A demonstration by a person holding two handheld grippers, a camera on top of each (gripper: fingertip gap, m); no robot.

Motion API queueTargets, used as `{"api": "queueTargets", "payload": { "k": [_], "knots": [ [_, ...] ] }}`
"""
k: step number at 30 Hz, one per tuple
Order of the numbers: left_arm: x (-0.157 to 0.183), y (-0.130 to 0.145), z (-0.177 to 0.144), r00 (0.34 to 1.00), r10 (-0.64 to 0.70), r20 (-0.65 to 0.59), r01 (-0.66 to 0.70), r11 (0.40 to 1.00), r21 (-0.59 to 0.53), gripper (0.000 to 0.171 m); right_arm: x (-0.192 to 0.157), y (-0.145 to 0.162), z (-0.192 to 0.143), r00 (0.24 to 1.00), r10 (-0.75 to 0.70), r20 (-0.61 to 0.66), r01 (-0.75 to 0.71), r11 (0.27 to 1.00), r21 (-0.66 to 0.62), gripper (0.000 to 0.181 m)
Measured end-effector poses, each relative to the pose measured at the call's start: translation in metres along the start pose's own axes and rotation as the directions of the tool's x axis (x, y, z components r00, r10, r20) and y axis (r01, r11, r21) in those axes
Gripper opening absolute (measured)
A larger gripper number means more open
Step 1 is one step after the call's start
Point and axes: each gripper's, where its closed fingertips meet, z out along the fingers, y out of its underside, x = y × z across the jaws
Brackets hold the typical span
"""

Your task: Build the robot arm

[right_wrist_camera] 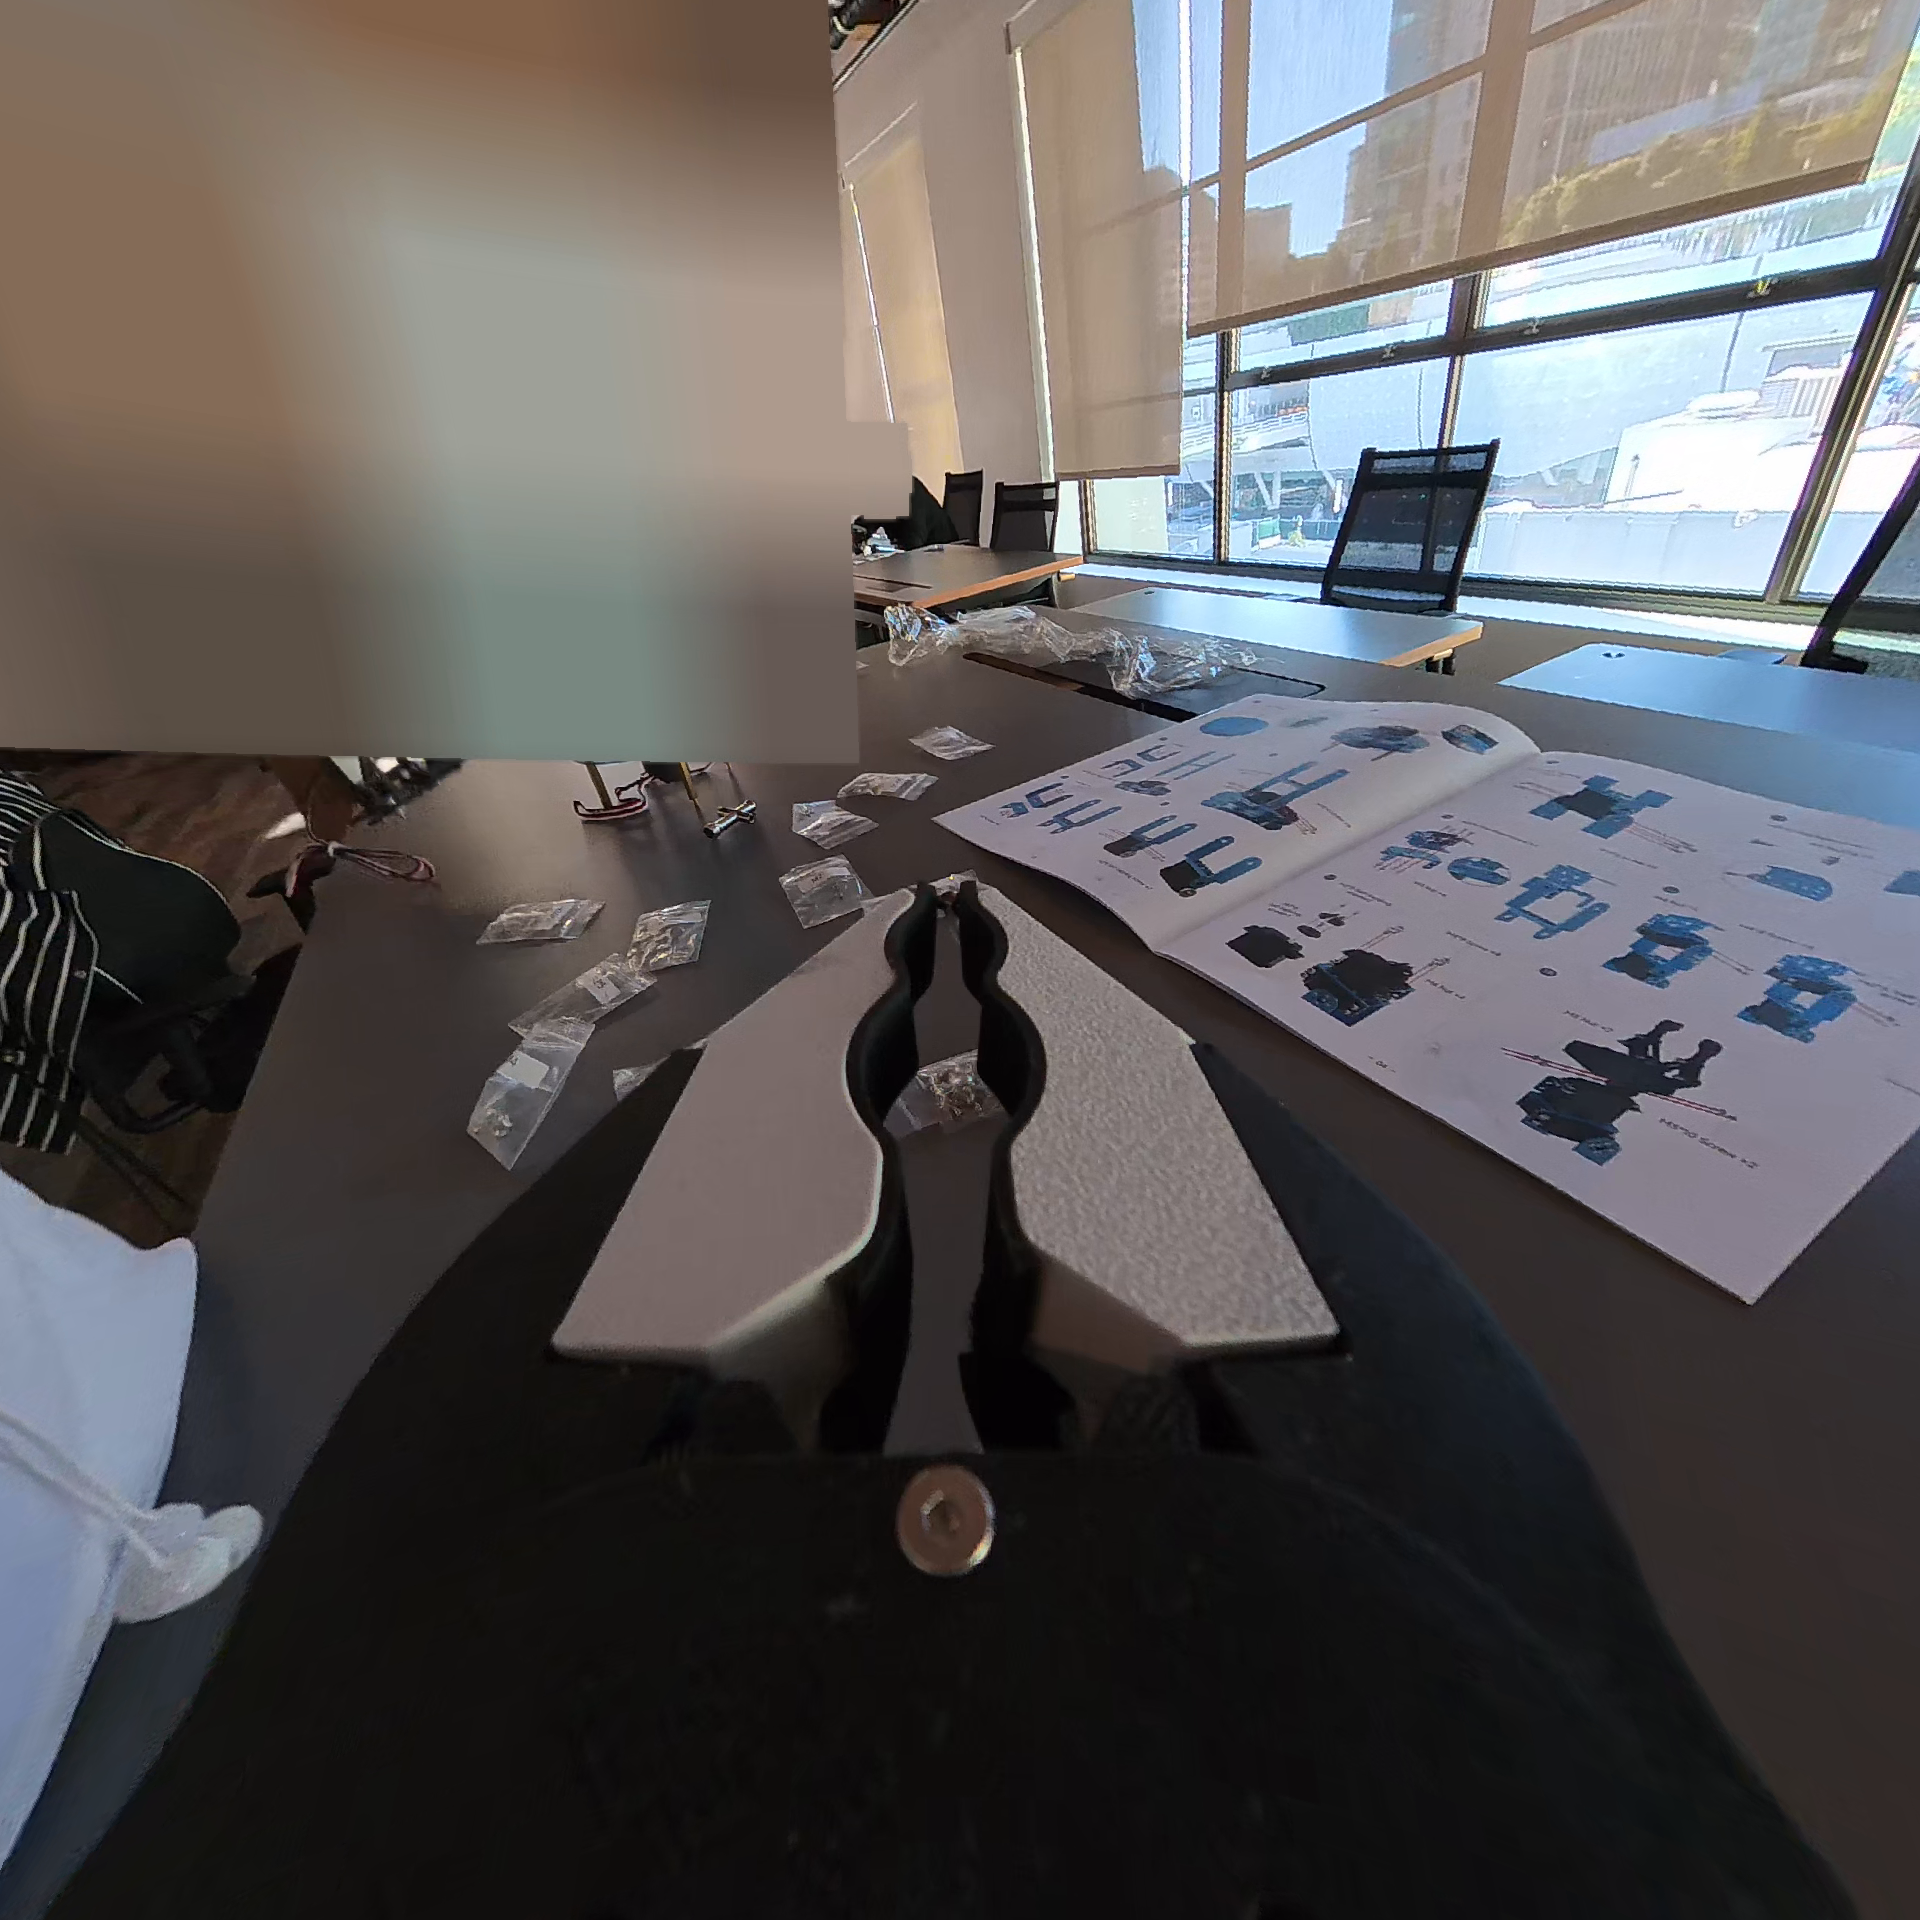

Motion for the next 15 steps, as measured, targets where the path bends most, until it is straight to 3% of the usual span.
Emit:
{"api": "queueTargets", "payload": {
  "k": [4,7,10,15],
  "knots": [
    [0.016,-0.007,-0.027,0.984,-0.035,-0.175,0.075,0.97,0.233,0.047,0.001,-0.003,-0.001,1.0,-0.003,-0.007,0.003,1.0,0.009,0.003],
    [0.031,-0.01,-0.048,0.921,-0.036,-0.387,0.19,0.911,0.365,0.047,0.003,-0.003,-0.001,1.0,-0.012,-0.024,0.013,1.0,0.007,0.003],
    [0.04,-0.008,-0.064,0.845,0.01,-0.535,0.265,0.862,0.433,0.046,0.006,0.004,0.002,0.998,-0.032,-0.046,0.031,0.999,-0.023,0.003],
    [0.067,-0.003,-0.08,0.753,0.152,-0.64,0.3,0.787,0.54,0.046,0.008,0.014,0.007,0.993,-0.099,-0.07,0.093,0.992,-0.083,0.003]
  ]
}}
